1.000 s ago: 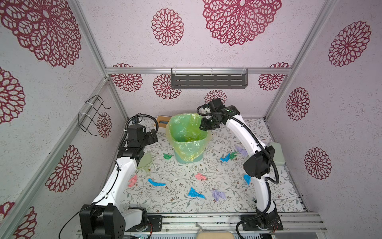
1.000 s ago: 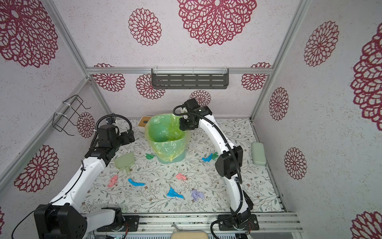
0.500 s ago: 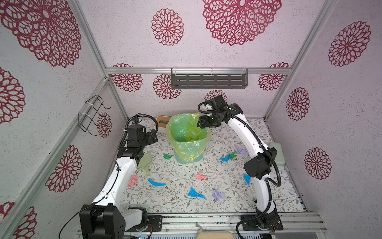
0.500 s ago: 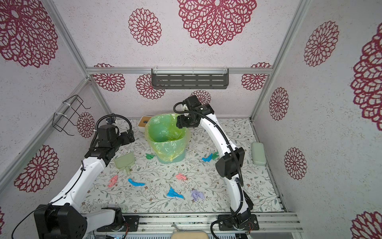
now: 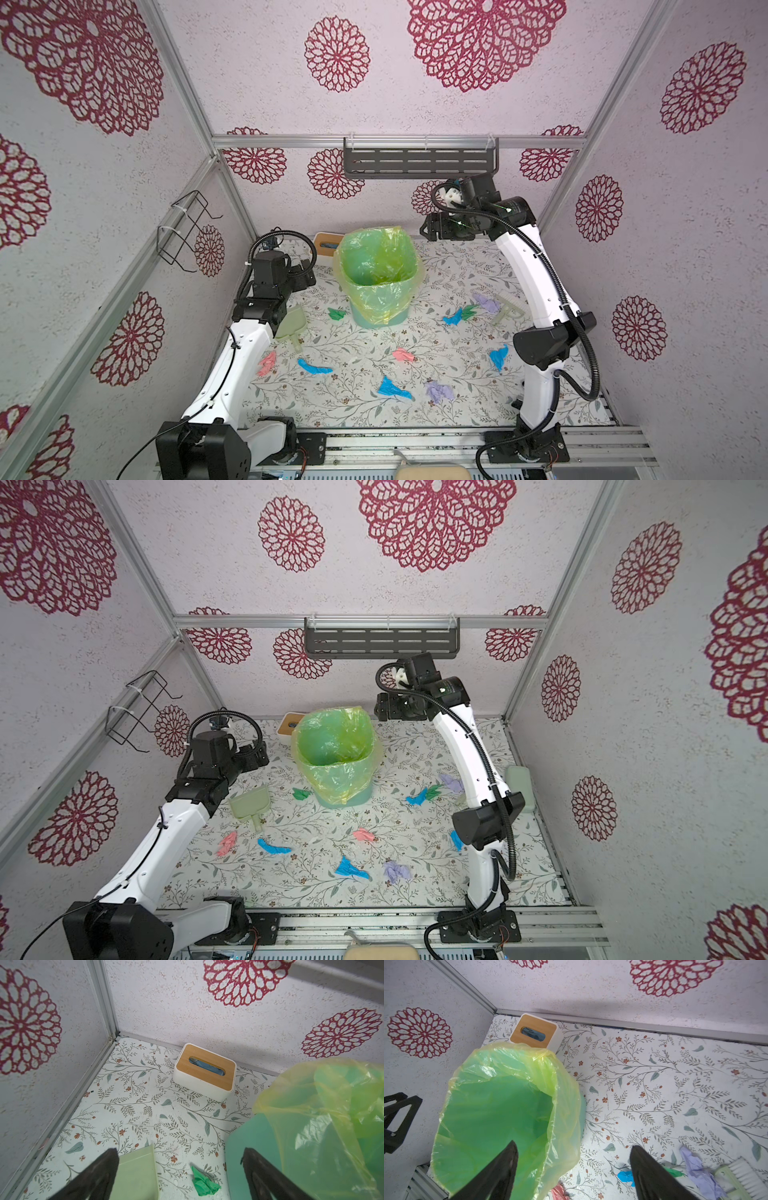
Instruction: Sweep away the paper scraps from the table
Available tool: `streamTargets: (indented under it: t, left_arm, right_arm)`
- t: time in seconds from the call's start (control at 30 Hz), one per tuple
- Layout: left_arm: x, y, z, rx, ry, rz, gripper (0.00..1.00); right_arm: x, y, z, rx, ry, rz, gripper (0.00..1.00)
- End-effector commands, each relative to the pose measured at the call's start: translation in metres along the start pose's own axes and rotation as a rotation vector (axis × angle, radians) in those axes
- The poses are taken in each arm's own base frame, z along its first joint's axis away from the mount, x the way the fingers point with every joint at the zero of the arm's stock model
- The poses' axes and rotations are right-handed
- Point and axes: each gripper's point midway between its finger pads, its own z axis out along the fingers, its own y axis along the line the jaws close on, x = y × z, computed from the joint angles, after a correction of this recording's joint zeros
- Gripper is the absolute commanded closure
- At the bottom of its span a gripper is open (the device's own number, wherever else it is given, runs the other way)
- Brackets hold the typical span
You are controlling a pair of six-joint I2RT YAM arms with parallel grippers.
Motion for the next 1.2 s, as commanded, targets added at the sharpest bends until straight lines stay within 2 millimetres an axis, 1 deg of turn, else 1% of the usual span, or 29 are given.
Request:
streamTargets:
  t: [0.0, 0.07, 0.2, 0.3, 0.43, 0.53, 0.57, 0.67, 0.8, 1.0, 1.1, 1.17]
  left_arm:
    - [0.0, 0.004, -0.006, -0.009, -0.004, -0.009, 0.03]
    - [0.002, 0.005, -0.009, -0.008, -0.001, -0.015, 0.03]
    - [0.009, 0.006, -0.013, -0.002, 0.017, -0.031, 0.03]
    - [0.018, 0.006, -0.015, 0.0, 0.041, -0.036, 0.03]
    - [0.026, 0.005, -0.017, 0.015, 0.068, -0.041, 0.03]
    - [0.029, 0.0, -0.019, 0.044, 0.084, -0.047, 0.03]
    - [0.029, -0.003, -0.02, 0.056, 0.088, -0.046, 0.03]
    - [0.031, -0.005, -0.023, 0.068, 0.105, -0.041, 0.03]
    - [0.031, -0.006, -0.026, 0.074, 0.117, -0.031, 0.03]
    - [0.034, -0.009, -0.024, 0.085, 0.138, -0.017, 0.03]
    - [0.038, -0.009, -0.021, 0.09, 0.14, -0.015, 0.03]
    - [0.04, -0.009, -0.021, 0.092, 0.142, -0.025, 0.03]
  right_arm:
    - [-0.004, -0.014, -0.035, 0.054, -0.036, -0.003, 0.11]
    - [-0.001, -0.028, -0.042, 0.093, -0.03, 0.01, 0.09]
    - [0.015, -0.066, -0.052, 0.165, -0.014, 0.071, 0.01]
    - [0.032, -0.093, -0.056, 0.199, -0.018, 0.147, 0.01]
    - [0.062, -0.13, -0.062, 0.224, -0.041, 0.293, 0.01]
    - [0.092, -0.154, -0.06, 0.257, -0.039, 0.392, 0.01]
    - [0.1, -0.159, -0.059, 0.266, -0.034, 0.412, 0.01]
    - [0.132, -0.179, -0.054, 0.339, -0.003, 0.47, 0.01]
    - [0.169, -0.197, -0.04, 0.394, 0.053, 0.539, 0.03]
    - [0.203, -0.222, -0.021, 0.493, 0.106, 0.572, 0.09]
    - [0.223, -0.232, -0.002, 0.51, 0.152, 0.587, 0.12]
    - [0.233, -0.235, 0.011, 0.499, 0.182, 0.602, 0.15]
